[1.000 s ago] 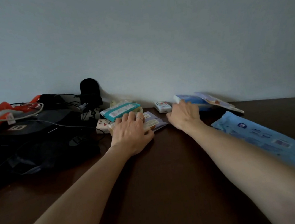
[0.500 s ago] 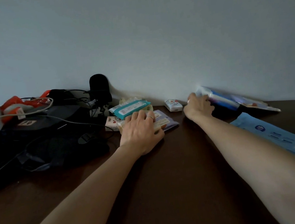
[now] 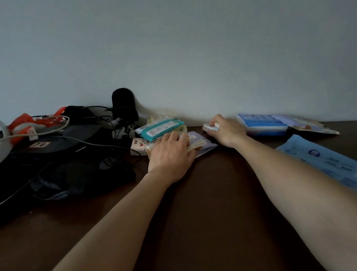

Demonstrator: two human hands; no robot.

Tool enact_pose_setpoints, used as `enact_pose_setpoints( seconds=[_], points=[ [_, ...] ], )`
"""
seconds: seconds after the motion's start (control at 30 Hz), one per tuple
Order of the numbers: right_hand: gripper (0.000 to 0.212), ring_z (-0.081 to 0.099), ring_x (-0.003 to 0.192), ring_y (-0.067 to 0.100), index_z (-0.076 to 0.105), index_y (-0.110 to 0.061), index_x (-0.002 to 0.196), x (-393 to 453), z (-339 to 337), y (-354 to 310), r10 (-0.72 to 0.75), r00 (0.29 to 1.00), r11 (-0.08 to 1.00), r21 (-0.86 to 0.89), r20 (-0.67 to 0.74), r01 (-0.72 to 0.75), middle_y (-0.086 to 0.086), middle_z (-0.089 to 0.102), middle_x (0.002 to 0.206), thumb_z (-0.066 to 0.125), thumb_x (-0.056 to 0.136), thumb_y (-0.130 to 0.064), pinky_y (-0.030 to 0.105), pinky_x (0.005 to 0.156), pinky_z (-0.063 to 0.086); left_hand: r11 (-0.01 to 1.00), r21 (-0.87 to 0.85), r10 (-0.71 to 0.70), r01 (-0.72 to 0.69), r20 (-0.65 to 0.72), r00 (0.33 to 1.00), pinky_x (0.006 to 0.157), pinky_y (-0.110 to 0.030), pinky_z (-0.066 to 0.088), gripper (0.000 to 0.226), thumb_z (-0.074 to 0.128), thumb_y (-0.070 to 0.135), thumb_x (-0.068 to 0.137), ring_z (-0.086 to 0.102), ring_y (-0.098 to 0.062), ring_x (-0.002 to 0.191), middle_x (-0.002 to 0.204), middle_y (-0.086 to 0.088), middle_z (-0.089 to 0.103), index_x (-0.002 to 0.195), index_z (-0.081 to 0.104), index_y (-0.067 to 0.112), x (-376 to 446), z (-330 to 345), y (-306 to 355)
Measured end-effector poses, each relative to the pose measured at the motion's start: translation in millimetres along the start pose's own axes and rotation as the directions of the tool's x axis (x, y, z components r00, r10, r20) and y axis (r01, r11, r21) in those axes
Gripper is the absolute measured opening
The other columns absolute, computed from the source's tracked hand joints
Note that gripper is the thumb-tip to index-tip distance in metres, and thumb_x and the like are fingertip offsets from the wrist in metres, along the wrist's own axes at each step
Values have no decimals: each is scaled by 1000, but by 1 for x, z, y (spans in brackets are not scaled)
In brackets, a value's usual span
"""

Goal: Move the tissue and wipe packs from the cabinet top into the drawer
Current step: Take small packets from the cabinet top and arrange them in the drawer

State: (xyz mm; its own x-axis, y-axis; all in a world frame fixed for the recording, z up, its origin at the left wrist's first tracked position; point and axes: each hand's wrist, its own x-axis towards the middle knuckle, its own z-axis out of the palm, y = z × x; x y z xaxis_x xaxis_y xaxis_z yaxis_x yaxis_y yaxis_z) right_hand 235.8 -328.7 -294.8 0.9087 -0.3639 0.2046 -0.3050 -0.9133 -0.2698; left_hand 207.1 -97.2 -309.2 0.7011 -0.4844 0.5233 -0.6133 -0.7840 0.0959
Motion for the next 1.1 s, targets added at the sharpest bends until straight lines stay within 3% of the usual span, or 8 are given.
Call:
enact_pose_setpoints(
  seconds=[0.17, 0.33, 0.47, 0.6, 0.7, 0.8, 0.93, 1.1],
  points=[
    [55, 30, 148, 35, 26, -51, 151, -69, -13, 13, 67, 992, 991, -126, 105, -53, 2, 34, 163, 29, 98, -67, 70, 109, 22, 1000, 18, 5, -5, 36, 999, 77, -38, 49, 39, 46, 49, 99, 56, -24, 110, 119, -4, 59, 123, 58, 21, -15, -18, 10],
    [42, 45, 129, 36, 43, -45, 140, -160, -36, 11, 18, 1000, 990, -142, -3, -18, 6, 53, 145, 40, 100, -59, 49, 93, 42, 999, -11, 35, -35, 37, 999, 75, -35, 47, 41, 50, 55, 95, 57, -21, 107, 111, -2, 60, 119, 60, 23, -81, -58, 17],
    [52, 59, 113, 35, 49, -44, 124, -241, -53, -8, -22, 999, 997, -77, -32, 19, 9, 58, 124, 48, 87, -80, 40, 74, 43, 998, -64, 6, -3, 53, 999, 85, -38, 48, 41, 53, 61, 91, 56, -20, 105, 107, 1, 60, 114, 64, 28, -151, -102, 23],
    [41, 66, 96, 36, 49, -36, 115, -311, -61, -22, -102, 986, 991, -102, -132, 89, 9, 62, 115, 55, 90, -69, 37, 66, 42, 1000, -13, 19, -19, -17, 1000, 102, -46, 35, 42, 46, 68, 86, 49, -22, 111, 107, 2, 58, 107, 63, 36, -217, -135, 28],
    [39, 67, 95, 34, 50, -35, 112, -343, -68, -31, -127, 981, 990, -78, -148, 117, 8, 67, 116, 60, 88, -64, 35, 66, 42, 989, -127, -65, 77, 94, 993, 104, -52, 35, 44, 43, 75, 83, 42, -28, 126, 132, -4, 46, 111, 53, 42, -249, -149, 31],
    [36, 69, 89, 31, 52, -34, 109, -365, -71, -37, -177, 967, 983, -80, -183, 165, 4, 73, 111, 59, 86, -61, 34, 63, 41, 988, -91, -109, 124, 162, 981, 99, -52, 36, 49, 37, 79, 84, 48, -31, 128, 148, -8, 42, 115, 42, 41, -270, -158, 32],
    [26, 69, 80, 33, 54, -33, 106, -394, -80, -38, -181, 943, 983, -44, -279, 176, 5, 76, 98, 53, 91, -54, 34, 59, 39, 989, -115, -99, 91, -58, 993, 92, -43, 38, 54, 42, 74, 90, 54, -25, 113, 123, 0, 60, 117, 47, 28, -301, -163, 41],
    [30, 70, 76, 25, 55, -38, 115, -468, -57, -46, -99, 837, 929, 250, -539, 271, -6, 75, 88, 51, 89, -50, 31, 60, 44, 977, -214, -75, 1, -339, 938, 94, -37, 36, 50, 51, 64, 94, 50, -18, 121, 134, 5, 54, 129, 48, 28, -376, -148, 49]
  ],
)
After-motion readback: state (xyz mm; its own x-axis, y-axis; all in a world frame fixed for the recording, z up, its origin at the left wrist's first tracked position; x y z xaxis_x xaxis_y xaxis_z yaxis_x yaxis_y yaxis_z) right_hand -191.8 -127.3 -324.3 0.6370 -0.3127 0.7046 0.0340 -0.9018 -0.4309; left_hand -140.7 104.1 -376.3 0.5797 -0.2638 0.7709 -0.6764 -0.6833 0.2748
